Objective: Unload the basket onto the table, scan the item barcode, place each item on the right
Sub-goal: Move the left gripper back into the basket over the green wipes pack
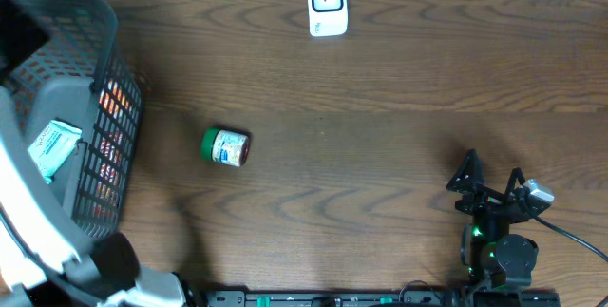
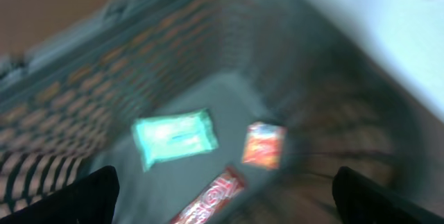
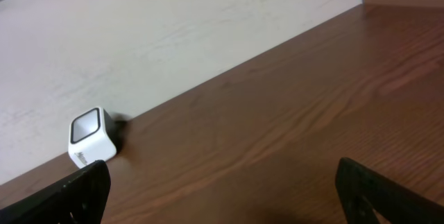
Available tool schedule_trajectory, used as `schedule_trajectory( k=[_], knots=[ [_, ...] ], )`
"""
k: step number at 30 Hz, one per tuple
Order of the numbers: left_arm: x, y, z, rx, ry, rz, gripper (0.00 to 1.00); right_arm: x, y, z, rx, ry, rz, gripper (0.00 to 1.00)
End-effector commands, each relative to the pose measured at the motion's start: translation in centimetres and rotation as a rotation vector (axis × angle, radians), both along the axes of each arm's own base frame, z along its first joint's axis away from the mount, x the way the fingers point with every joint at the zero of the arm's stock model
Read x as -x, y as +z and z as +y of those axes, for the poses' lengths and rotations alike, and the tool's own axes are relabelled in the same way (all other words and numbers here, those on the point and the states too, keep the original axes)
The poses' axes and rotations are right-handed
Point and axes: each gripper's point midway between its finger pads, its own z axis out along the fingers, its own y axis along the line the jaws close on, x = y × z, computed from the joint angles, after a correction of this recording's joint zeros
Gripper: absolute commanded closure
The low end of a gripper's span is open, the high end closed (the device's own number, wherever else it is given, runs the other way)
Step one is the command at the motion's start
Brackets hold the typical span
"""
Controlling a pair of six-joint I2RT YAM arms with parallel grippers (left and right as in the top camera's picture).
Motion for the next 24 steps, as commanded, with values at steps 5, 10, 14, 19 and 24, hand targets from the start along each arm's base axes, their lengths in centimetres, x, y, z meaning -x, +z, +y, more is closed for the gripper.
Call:
schedule_trajectory(
  k=[5,10,14,19,24],
  knots=[
    [0.7,-12.6,4.6,0.263,0.165,0.230,0.02,0.0,-0.1,0.1,-0.006,0.001,-0.001,0.01],
    [-0.5,-18.6,5.7,0.288,0.210,0.306,0.02,0.0,-0.1,0.1,-0.006,0.001,-0.001,0.01],
    [-1.4,-21.7,6.1,0.278,0.233,0.355,0.02,0.0,-0.1,0.1,-0.006,0.001,-0.001,0.01],
    [-1.0,-25.5,6.9,0.203,0.275,0.493,0.02,0.0,-0.1,0.1,-0.006,0.001,-0.001,0.01],
    [-2.0,-29.1,6.5,0.215,0.253,0.541,0.02,0.0,-0.1,0.1,-0.006,0.001,-0.001,0.01]
  ],
)
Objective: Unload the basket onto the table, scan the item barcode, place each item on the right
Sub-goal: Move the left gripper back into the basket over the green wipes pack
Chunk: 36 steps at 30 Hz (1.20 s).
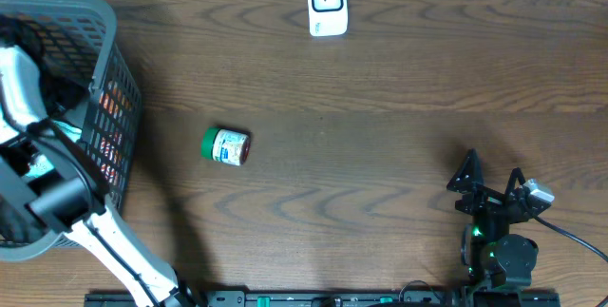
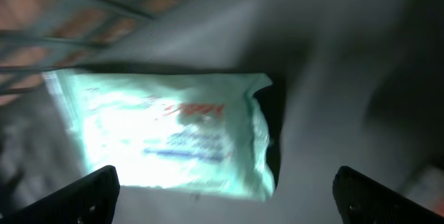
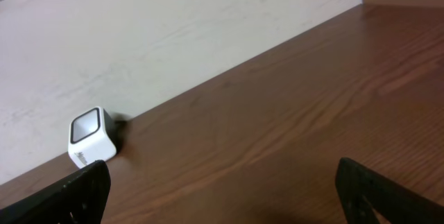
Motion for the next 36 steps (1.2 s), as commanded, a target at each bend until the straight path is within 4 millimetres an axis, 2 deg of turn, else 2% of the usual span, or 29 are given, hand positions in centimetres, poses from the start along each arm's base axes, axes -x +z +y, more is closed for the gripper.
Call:
schedule_trajectory(
  k=[1,6,10,14,16,17,19,22,23,27,31,32,33,34,35,36],
  knots=[
    [0.1,-2.1,0.2,-0.021,0.005,0.059,0.02,0.0,-0.1,0.1,-0.006,0.001,-0.001,0.01],
    [1.2,-4.3,0.7,-0.040,0.030,0.139,0.02,0.0,-0.1,0.1,-0.006,0.001,-0.001,0.01],
    [3.9,-4.0,1.5,-0.124,0.082,0.267,0.00,0.0,-0.1,0.1,-0.006,0.001,-0.001,0.01],
    [5.7,-3.1,2.0,-0.160,0.091,0.352,0.21,0.0,-0.1,0.1,-0.006,0.001,-0.001,0.01],
    [6.4,-3.0,1.8,-0.145,0.093,0.373,0.39,0.0,-0.1,0.1,-0.006,0.001,0.000,0.01],
    [6.7,-2.9,1.8,-0.139,0.094,0.384,0.52,0.0,-0.1,0.1,-0.006,0.001,0.000,0.01],
    [7.1,-2.8,1.7,-0.130,0.093,0.400,0.68,0.0,-0.1,0.1,-0.006,0.001,0.000,0.01],
    [7.5,-2.7,1.4,-0.121,0.094,0.418,0.91,0.0,-0.1,0.1,-0.006,0.001,0.000,0.01],
    [7.6,-2.6,1.4,-0.121,0.101,0.420,0.92,0.0,-0.1,0.1,-0.006,0.001,0.000,0.01],
    [7.5,-1.7,1.0,-0.112,0.117,0.391,0.93,0.0,-0.1,0.1,-0.006,0.001,0.000,0.01],
    [6.8,1.3,0.8,-0.120,0.133,0.291,0.93,0.0,-0.1,0.1,-0.006,0.001,0.000,0.01],
    [6.7,2.1,0.6,-0.119,0.136,0.271,0.89,0.0,-0.1,0.1,-0.006,0.001,0.000,0.01],
    [6.8,2.7,0.5,-0.121,0.140,0.258,0.61,0.0,-0.1,0.1,-0.006,0.001,0.000,0.01],
    [7.0,3.3,0.4,-0.127,0.155,0.253,0.41,0.0,-0.1,0.1,-0.006,0.001,0.000,0.01],
    [7.3,3.7,0.3,-0.128,0.162,0.253,0.30,0.0,-0.1,0.1,-0.006,0.001,0.000,0.01],
    [7.5,3.9,0.1,-0.126,0.166,0.257,0.25,0.0,-0.1,0.1,-0.006,0.001,0.000,0.01]
  ],
)
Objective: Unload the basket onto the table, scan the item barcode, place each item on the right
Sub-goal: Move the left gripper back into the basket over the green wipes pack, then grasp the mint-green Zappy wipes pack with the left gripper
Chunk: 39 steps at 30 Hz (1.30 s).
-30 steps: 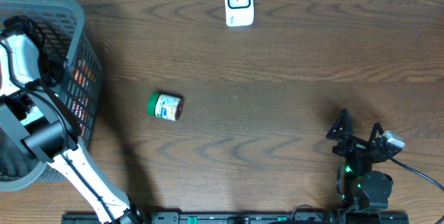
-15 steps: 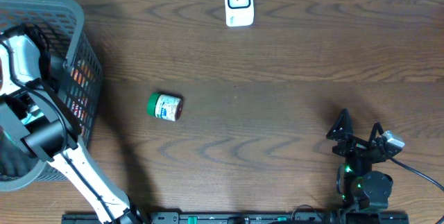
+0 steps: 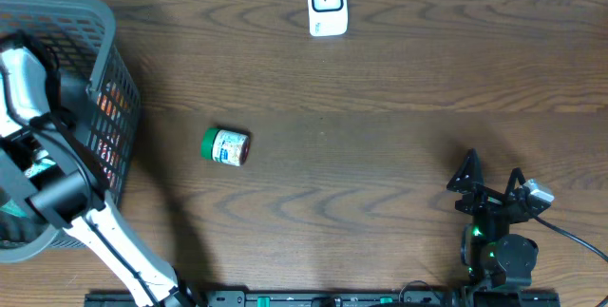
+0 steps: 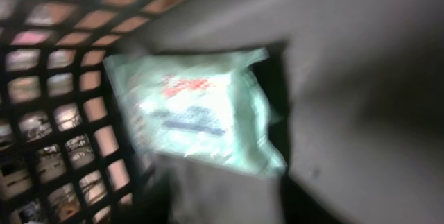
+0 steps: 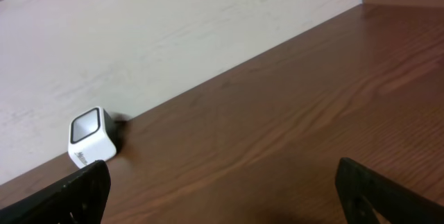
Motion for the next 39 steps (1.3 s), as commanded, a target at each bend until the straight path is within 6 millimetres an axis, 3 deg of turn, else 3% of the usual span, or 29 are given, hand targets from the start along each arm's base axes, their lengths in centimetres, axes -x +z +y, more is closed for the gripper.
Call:
schedule_trajectory(
  k=[1,8,14,22,26,35,39],
  knots=[
    [0.6,2.6,-0.2,-0.031,0.047,-0.053,0.24,0.0,-0.1,0.1,-0.006,0.001,0.000,0.01],
    [1.2,2.8,-0.6,-0.037,0.047,-0.017,0.22,0.0,-0.1,0.1,-0.006,0.001,0.000,0.01],
    [3.7,4.0,-0.9,-0.175,0.227,0.037,0.18,0.0,-0.1,0.1,-0.006,0.001,0.000,0.01],
    [4.7,1.4,-0.6,-0.210,0.277,0.041,0.06,0.0,-0.1,0.1,-0.006,0.001,0.000,0.01],
    [4.3,0.0,0.2,-0.205,0.247,0.016,0.00,0.0,-0.1,0.1,-0.006,0.001,0.000,0.01],
    [2.2,-1.5,0.8,-0.192,0.238,-0.082,0.02,0.0,-0.1,0.1,-0.006,0.001,0.000,0.01],
    [2.5,-3.0,0.2,-0.164,0.246,-0.083,0.02,0.0,-0.1,0.1,-0.006,0.001,0.000,0.01]
  ],
)
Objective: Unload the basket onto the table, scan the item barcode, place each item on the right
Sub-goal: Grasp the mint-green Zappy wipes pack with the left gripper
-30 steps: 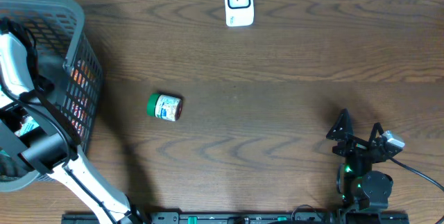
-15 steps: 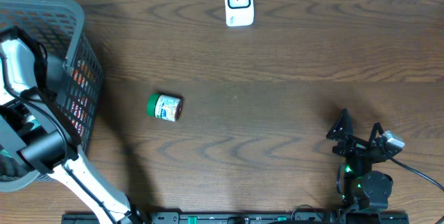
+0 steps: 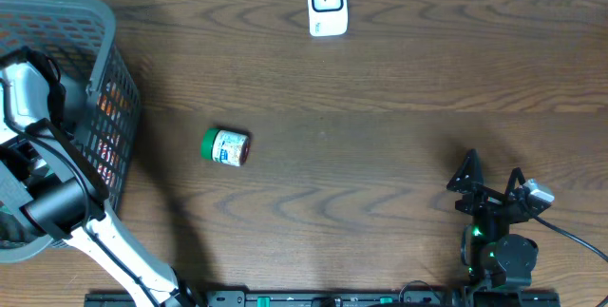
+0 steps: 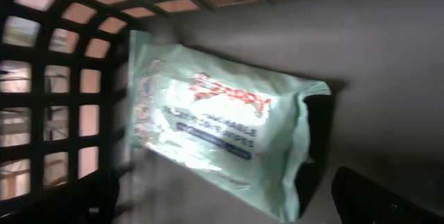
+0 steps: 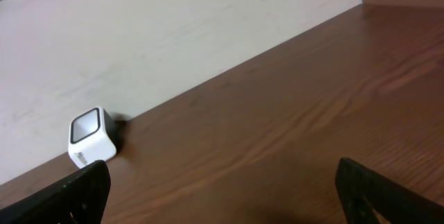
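A mint-green wipes pack (image 4: 220,135) lies flat on the grey floor of the basket (image 3: 106,79), one end against the mesh wall. My left gripper (image 4: 222,210) hangs inside the basket just over the pack, open, its dark fingers (image 4: 385,197) at the frame's lower corners with nothing between them. The white barcode scanner (image 3: 326,4) stands at the table's far edge and also shows in the right wrist view as the scanner (image 5: 91,138). My right gripper (image 5: 222,207) rests open at the near right, over bare wood.
A green-lidded jar (image 3: 225,146) lies on its side on the table between basket and scanner. The basket's mesh walls (image 4: 62,92) close in around the left gripper. Orange packets (image 3: 112,107) show through the basket side. A pale wall (image 5: 173,37) backs the table.
The left wrist view has steadied and turned: the wipes pack now lies sharper and more central, with the mesh wall at the left. The left gripper stays open. The right arm has not moved.
My left gripper was open high over the basket, with the wipes pack and red packets below. Then it was down inside, close over the pack. It shifted around the pack beside the mesh wall and is still open over it. The right arm stayed parked.
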Available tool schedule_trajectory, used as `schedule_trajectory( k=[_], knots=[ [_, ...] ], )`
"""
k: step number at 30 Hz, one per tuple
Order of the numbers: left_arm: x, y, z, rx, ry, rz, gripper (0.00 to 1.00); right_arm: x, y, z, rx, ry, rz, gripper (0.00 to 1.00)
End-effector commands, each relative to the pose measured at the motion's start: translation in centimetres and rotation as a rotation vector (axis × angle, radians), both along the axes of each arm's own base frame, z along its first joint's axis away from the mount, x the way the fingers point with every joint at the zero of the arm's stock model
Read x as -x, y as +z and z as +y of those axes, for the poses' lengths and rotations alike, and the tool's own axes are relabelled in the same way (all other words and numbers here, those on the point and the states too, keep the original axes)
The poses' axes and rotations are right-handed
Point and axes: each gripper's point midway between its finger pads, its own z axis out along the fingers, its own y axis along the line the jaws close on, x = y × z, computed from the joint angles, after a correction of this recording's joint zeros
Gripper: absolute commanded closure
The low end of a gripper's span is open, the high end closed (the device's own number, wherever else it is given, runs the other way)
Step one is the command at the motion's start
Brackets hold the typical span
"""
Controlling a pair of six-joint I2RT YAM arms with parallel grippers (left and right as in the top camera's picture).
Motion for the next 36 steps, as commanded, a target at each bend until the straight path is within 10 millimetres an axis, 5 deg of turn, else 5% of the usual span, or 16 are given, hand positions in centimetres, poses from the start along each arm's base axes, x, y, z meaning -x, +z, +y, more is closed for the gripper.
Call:
schedule_trajectory(
  k=[1,12,15,18,20,22,29,36],
  knots=[
    [1.0,-1.8,-0.7,0.043,-0.002,0.032,0.02,0.0,-0.1,0.1,-0.006,0.001,0.000,0.01],
    [7.8,-6.9,-0.6,0.098,0.112,0.109,0.01,0.0,-0.1,0.1,-0.006,0.001,0.000,0.01],
    [10.4,-7.7,-0.4,0.122,0.170,0.131,0.50,0.0,-0.1,0.1,-0.006,0.001,0.000,0.01],
    [12.5,-8.0,-0.1,0.148,0.214,0.150,0.69,0.0,-0.1,0.1,-0.006,0.001,0.000,0.01],
    [13.8,-8.0,0.1,0.167,0.246,0.160,0.92,0.0,-0.1,0.1,-0.006,0.001,0.000,0.01],
    [14.6,-7.9,0.2,0.183,0.276,0.157,0.93,0.0,-0.1,0.1,-0.006,0.001,0.000,0.01],
    [12.4,-6.3,0.5,0.232,0.241,0.044,0.93,0.0,-0.1,0.1,-0.006,0.001,0.000,0.01],
    [5.5,2.1,1.3,0.120,0.055,-0.251,0.93,0.0,-0.1,0.1,-0.006,0.001,0.000,0.01]
  ],
)
